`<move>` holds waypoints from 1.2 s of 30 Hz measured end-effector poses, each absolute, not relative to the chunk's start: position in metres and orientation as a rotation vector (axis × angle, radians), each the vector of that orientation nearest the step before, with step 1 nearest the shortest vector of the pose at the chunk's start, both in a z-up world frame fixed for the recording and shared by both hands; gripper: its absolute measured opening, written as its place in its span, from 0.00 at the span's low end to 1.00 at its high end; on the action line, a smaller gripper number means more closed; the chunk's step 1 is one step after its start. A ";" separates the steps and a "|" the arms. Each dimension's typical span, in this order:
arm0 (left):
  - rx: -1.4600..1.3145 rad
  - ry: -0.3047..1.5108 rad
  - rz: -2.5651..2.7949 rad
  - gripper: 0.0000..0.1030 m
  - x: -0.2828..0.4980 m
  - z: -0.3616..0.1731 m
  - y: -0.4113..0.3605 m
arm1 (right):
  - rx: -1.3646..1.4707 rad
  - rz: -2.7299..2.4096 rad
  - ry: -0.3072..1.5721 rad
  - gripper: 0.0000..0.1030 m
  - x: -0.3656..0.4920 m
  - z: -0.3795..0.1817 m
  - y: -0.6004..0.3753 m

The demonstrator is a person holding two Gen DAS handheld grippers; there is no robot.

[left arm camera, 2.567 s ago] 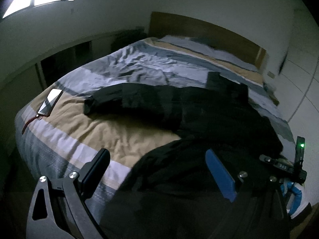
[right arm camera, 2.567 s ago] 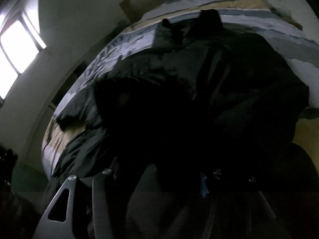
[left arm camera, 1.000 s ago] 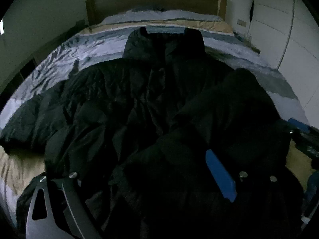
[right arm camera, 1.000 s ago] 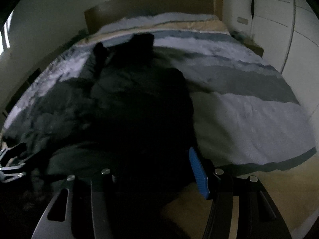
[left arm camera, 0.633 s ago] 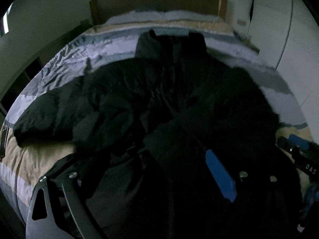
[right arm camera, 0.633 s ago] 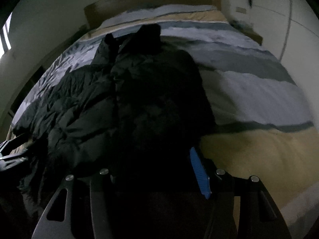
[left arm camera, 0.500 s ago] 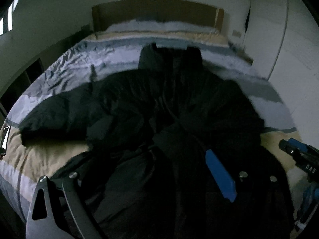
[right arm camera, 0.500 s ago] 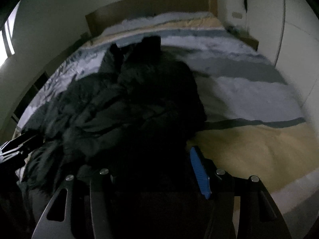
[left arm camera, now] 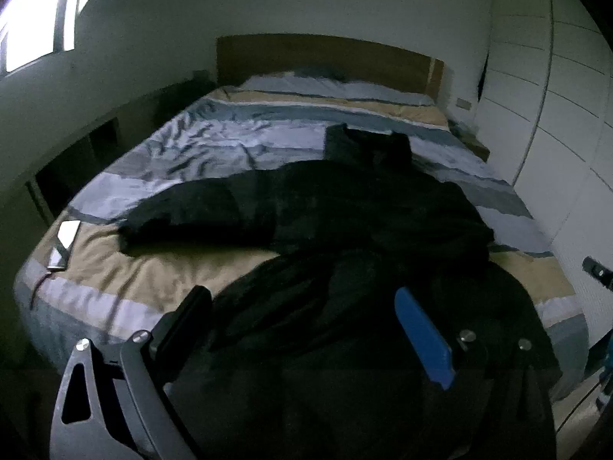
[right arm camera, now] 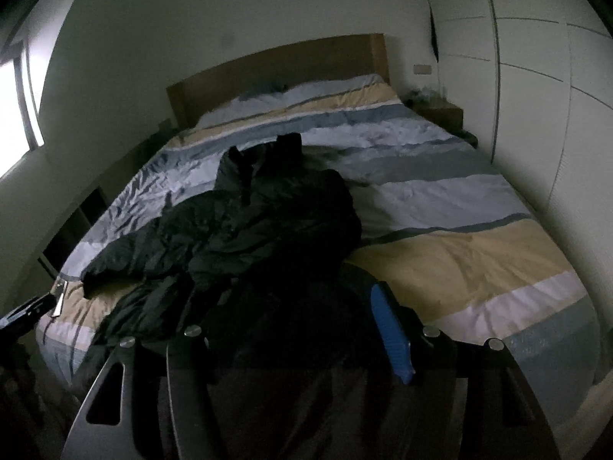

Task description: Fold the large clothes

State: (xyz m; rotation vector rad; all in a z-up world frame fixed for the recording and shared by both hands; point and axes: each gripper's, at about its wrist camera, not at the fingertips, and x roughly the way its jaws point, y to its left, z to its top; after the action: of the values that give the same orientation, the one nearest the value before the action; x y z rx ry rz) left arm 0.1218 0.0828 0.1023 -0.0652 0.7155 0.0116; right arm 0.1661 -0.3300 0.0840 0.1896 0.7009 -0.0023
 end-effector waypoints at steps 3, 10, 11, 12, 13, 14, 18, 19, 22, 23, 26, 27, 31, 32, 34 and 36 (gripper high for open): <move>-0.068 0.700 0.042 0.95 0.107 0.110 0.102 | 0.188 0.011 0.677 0.62 0.156 0.093 -0.320; -0.117 0.673 0.129 0.95 0.086 0.122 0.153 | 0.163 0.041 0.635 0.64 0.142 0.115 -0.300; -0.127 0.675 0.144 0.95 0.084 0.122 0.162 | 0.158 0.045 0.632 0.65 0.140 0.117 -0.298; -0.134 0.676 0.156 0.95 0.083 0.122 0.169 | 0.156 0.047 0.630 0.65 0.139 0.118 -0.298; -0.146 0.677 0.172 0.95 0.083 0.121 0.178 | 0.158 0.047 0.629 0.66 0.136 0.118 -0.297; -0.159 0.678 0.181 0.95 0.082 0.121 0.186 | 0.161 0.046 0.628 0.66 0.135 0.118 -0.298; -0.223 0.687 0.222 0.95 0.082 0.119 0.219 | 0.189 0.040 0.634 0.67 0.133 0.114 -0.301; -0.242 0.689 0.229 0.95 0.082 0.118 0.227 | 0.195 0.039 0.635 0.67 0.134 0.113 -0.302; -0.308 0.700 0.259 0.95 0.088 0.111 0.255 | 0.215 0.025 0.649 0.67 0.141 0.105 -0.309; -0.328 0.707 0.270 0.95 0.092 0.108 0.266 | 0.219 0.023 0.654 0.67 0.143 0.102 -0.310; -0.371 0.728 0.311 0.95 0.105 0.093 0.293 | 0.226 0.008 0.675 0.67 0.155 0.094 -0.314; -0.383 0.736 0.329 0.95 0.111 0.087 0.302 | 0.230 0.003 0.682 0.67 0.160 0.090 -0.315; -0.463 0.765 0.366 0.95 0.134 0.060 0.337 | 0.231 -0.013 0.719 0.67 0.181 0.073 -0.314; -0.485 0.772 0.371 0.95 0.141 0.052 0.344 | 0.229 -0.015 0.731 0.67 0.188 0.068 -0.312; -0.537 0.788 0.365 0.95 0.161 0.036 0.359 | 0.220 -0.019 0.757 0.67 0.200 0.059 -0.309; -0.574 0.798 0.352 0.95 0.179 0.024 0.366 | 0.208 -0.023 0.786 0.67 0.214 0.049 -0.305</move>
State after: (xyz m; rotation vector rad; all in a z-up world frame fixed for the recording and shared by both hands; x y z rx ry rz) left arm 0.1794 0.3661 0.0240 -0.5739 0.7977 0.3522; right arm 0.2137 -0.3053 0.0486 0.2078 0.7861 -0.0228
